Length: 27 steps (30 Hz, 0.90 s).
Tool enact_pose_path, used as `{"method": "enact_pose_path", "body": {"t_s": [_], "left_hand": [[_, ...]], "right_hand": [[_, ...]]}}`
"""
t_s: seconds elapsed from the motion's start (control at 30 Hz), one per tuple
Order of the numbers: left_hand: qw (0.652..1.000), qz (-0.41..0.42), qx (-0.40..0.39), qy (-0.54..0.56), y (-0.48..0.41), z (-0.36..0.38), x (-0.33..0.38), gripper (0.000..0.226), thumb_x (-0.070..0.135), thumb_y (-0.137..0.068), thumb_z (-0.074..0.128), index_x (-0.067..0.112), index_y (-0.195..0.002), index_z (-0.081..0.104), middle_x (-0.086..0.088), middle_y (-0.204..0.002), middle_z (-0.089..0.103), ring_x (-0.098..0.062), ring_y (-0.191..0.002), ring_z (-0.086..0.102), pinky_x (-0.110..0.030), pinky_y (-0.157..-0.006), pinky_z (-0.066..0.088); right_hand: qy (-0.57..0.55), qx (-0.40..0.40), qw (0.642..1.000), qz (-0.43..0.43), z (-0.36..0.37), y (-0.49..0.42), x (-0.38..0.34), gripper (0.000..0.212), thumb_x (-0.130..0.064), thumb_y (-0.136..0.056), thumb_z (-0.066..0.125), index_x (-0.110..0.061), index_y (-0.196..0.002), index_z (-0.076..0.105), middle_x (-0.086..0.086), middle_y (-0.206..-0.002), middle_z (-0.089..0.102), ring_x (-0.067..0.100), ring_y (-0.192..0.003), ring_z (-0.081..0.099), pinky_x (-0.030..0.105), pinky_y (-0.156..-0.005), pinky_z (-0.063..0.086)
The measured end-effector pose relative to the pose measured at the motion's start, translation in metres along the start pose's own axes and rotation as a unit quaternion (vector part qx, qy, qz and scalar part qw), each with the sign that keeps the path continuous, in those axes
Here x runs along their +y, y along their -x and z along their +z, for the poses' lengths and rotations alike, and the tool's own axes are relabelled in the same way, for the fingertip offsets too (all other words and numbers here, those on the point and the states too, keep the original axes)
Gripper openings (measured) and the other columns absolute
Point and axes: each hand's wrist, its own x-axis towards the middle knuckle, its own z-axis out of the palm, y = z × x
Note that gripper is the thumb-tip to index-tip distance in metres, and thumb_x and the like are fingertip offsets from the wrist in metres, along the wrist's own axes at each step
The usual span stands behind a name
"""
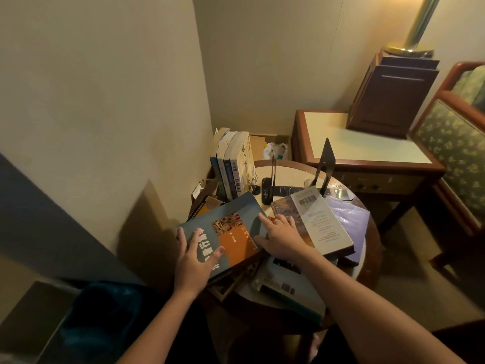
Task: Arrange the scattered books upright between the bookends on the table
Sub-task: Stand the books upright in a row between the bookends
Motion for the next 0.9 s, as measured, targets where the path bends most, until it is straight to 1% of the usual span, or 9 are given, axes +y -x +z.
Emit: {"method": "enact_pose_path", "body": {"t_s": [0.13,0.2,0.27,0.3,0.37,0.43,0.6,0.73,0.9], "left_hand": [[0.995,-0.046,0.034,0.085,-0.004,-0.003,0.004,0.093,0.052,-0.073,0.081,0.03,-0.153,0.038,0.001,-0.169,0.001,-0.03,-0.15,0.026,-0.048,-0.11,0.046],[0.98,-0.112,0.049,0.156,-0.007,-0.006,0.001,0.085,0.037,-0.074,0.088,0.042,-0.147,0.043,-0.006,-0.166,0.014,-0.034,-0.141,0.042,-0.05,-0.099,0.055],[0.955,-0.148,0.048,0.252,-0.009,-0.01,0.0,0.076,0.029,-0.075,0.089,0.057,-0.133,0.05,-0.011,-0.152,0.041,-0.031,-0.121,0.06,-0.048,-0.084,0.061],[0.94,-0.161,0.043,0.297,-0.008,-0.013,0.003,0.072,0.022,-0.077,0.087,0.055,-0.131,0.052,-0.01,-0.139,0.054,-0.028,-0.108,0.067,-0.045,-0.075,0.063],[0.91,-0.187,0.031,0.37,-0.007,-0.02,0.009,0.064,0.009,-0.083,0.08,0.043,-0.132,0.058,-0.008,-0.119,0.064,-0.026,-0.091,0.071,-0.04,-0.066,0.062],[0.897,-0.198,0.023,0.395,-0.007,-0.027,0.012,0.057,0.006,-0.085,0.077,0.037,-0.13,0.062,-0.008,-0.113,0.065,-0.028,-0.089,0.071,-0.04,-0.065,0.06],[0.912,-0.18,0.017,0.369,-0.01,-0.048,0.027,0.041,0.014,-0.092,0.072,0.037,-0.125,0.065,-0.008,-0.11,0.065,-0.028,-0.088,0.07,-0.043,-0.067,0.062],[0.935,-0.142,0.019,0.323,-0.02,-0.067,0.048,0.047,0.016,-0.094,0.069,0.034,-0.137,0.06,-0.012,-0.125,0.06,-0.029,-0.089,0.071,-0.044,-0.066,0.062],[0.983,-0.047,0.008,0.179,-0.036,-0.1,0.096,0.054,0.019,-0.098,0.063,0.035,-0.147,0.047,-0.008,-0.122,0.059,-0.02,-0.082,0.069,-0.034,-0.06,0.062]], "right_hand": [[-0.024,0.024,0.999,0.009,0.007,0.002,-0.005,0.071,-0.052,-0.101,0.04,-0.025,-0.16,0.011,0.022,-0.156,0.034,0.037,-0.152,0.01,0.053,-0.123,0.001],[-0.031,0.026,0.999,0.011,0.008,0.004,-0.005,0.07,-0.051,-0.102,0.04,-0.025,-0.16,0.012,0.023,-0.156,0.035,0.037,-0.152,0.011,0.052,-0.123,0.003],[-0.036,0.022,0.999,0.015,0.007,0.004,-0.006,0.072,-0.052,-0.101,0.041,-0.025,-0.161,0.012,0.023,-0.157,0.033,0.036,-0.152,0.01,0.052,-0.124,0.003],[-0.036,0.021,0.999,0.017,0.007,0.004,-0.007,0.072,-0.053,-0.101,0.042,-0.026,-0.161,0.012,0.023,-0.158,0.032,0.036,-0.153,0.009,0.051,-0.123,0.003],[-0.037,0.019,0.999,0.021,0.008,0.004,-0.009,0.074,-0.056,-0.1,0.043,-0.027,-0.16,0.012,0.023,-0.159,0.031,0.036,-0.153,0.008,0.051,-0.123,0.001],[-0.037,0.015,0.999,0.025,0.008,0.003,-0.011,0.073,-0.058,-0.1,0.043,-0.029,-0.16,0.012,0.023,-0.159,0.029,0.037,-0.153,0.006,0.05,-0.123,-0.001],[-0.033,0.02,0.999,0.028,0.01,0.004,-0.014,0.07,-0.063,-0.099,0.035,-0.033,-0.16,0.015,0.022,-0.16,0.03,0.035,-0.154,0.005,0.051,-0.122,-0.006],[-0.031,0.047,0.998,0.02,0.017,0.008,-0.014,0.068,-0.069,-0.099,0.025,-0.036,-0.158,0.021,0.017,-0.16,0.03,0.031,-0.154,0.006,0.055,-0.12,-0.013],[-0.029,0.042,0.999,-0.018,0.018,0.013,-0.029,0.059,-0.06,-0.103,0.022,-0.038,-0.157,0.017,0.014,-0.167,0.006,0.04,-0.152,-0.015,0.062,-0.112,-0.021]]}}
